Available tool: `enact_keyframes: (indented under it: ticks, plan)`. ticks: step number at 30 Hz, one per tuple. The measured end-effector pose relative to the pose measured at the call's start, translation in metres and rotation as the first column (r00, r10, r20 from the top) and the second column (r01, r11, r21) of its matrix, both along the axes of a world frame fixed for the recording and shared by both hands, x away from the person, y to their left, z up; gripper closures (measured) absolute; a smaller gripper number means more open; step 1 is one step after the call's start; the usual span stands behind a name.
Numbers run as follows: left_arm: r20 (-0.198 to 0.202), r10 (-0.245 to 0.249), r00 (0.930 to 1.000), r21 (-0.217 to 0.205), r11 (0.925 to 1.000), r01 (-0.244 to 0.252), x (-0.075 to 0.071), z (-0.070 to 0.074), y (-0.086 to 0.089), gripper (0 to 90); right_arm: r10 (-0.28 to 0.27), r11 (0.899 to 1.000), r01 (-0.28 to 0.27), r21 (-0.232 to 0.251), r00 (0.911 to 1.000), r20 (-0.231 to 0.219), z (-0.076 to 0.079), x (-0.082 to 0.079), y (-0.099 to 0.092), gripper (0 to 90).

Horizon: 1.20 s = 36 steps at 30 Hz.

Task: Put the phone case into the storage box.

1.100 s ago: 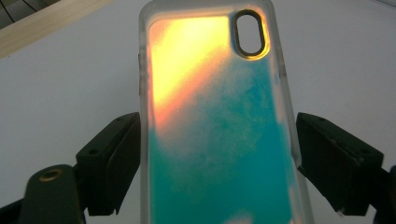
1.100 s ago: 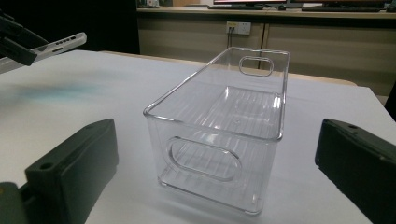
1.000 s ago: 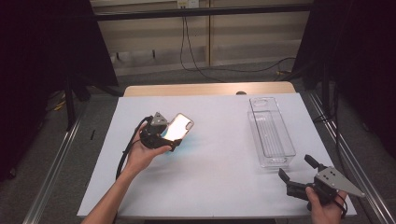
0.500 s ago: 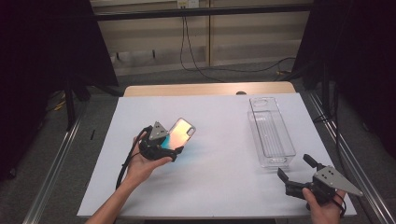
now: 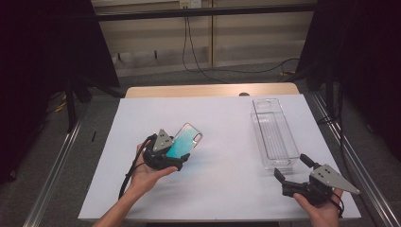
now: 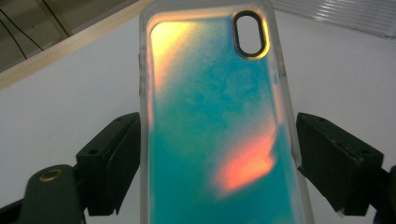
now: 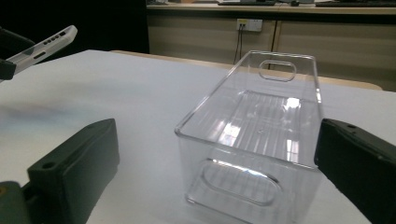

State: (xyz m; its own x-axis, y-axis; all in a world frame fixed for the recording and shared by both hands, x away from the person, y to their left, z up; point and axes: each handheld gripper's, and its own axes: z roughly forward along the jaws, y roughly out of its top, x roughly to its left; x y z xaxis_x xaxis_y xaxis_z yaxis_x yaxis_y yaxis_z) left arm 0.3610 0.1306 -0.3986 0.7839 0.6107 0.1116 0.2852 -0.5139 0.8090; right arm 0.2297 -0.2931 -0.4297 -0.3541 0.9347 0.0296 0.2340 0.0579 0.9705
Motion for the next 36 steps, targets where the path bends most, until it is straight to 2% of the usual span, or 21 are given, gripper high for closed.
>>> enact_keyframes:
  ticks: [8, 13, 16, 17, 21, 27, 29, 33, 36]
  plan:
    - [0.023, 0.021, 0.9995, -0.012, 0.9997, -0.021, -0.006, -0.001, 0.004, 17.1, 0.077, 0.997, -0.078, -0.029, 0.9969, -0.013, 0.009, 0.01, 0.022, 0.0]
    - [0.033, 0.012, 0.9994, 0.006, 0.9999, -0.013, -0.008, -0.004, -0.001, 17.1, 0.121, 0.991, -0.122, -0.058, 0.9923, -0.026, 0.012, 0.021, 0.036, 0.0]
    - [0.048, 0.009, 0.9988, 0.021, 0.9997, -0.01, -0.009, -0.007, -0.005, 17.1, 0.132, 0.99, -0.133, -0.044, 0.9906, -0.036, 0.013, 0.028, 0.042, 0.0]
    - [0.037, 0.004, 0.9993, 0.027, 0.9996, -0.005, -0.009, -0.009, -0.007, 17.2, 0.129, 0.991, -0.13, -0.032, 0.9909, -0.037, 0.013, 0.029, 0.045, 0.0]
    - [0.034, -0.002, 0.9994, 0.025, 0.9997, 0.001, -0.009, -0.011, -0.012, 17.2, 0.154, 0.987, -0.156, -0.044, 0.9873, -0.039, 0.016, 0.036, 0.055, 0.2]
    - [0.038, 0.003, 0.9993, 0.011, 0.9999, -0.004, -0.013, -0.011, -0.02, 17.1, 0.181, 0.983, -0.182, -0.022, 0.9827, -0.042, 0.02, 0.046, 0.066, 2.2]
    - [0.041, -0.007, 0.9991, 0.017, 0.9998, 0.006, -0.014, -0.011, -0.023, 17.2, 0.188, 0.982, -0.188, -0.008, 0.9813, -0.044, 0.02, 0.05, 0.069, 2.3]
    - [0.047, -0.007, 0.9988, 0.027, 0.9996, 0.006, -0.014, -0.013, -0.028, 17.2, 0.204, 0.979, -0.205, -0.014, 0.9766, -0.068, 0.016, 0.055, 0.073, 2.3]
    - [0.06, -0.014, 0.9981, 0.039, 0.9992, 0.011, -0.015, -0.014, -0.032, 17.2, 0.208, 0.978, -0.209, -0.009, 0.9758, -0.067, 0.016, 0.057, 0.075, 4.8]
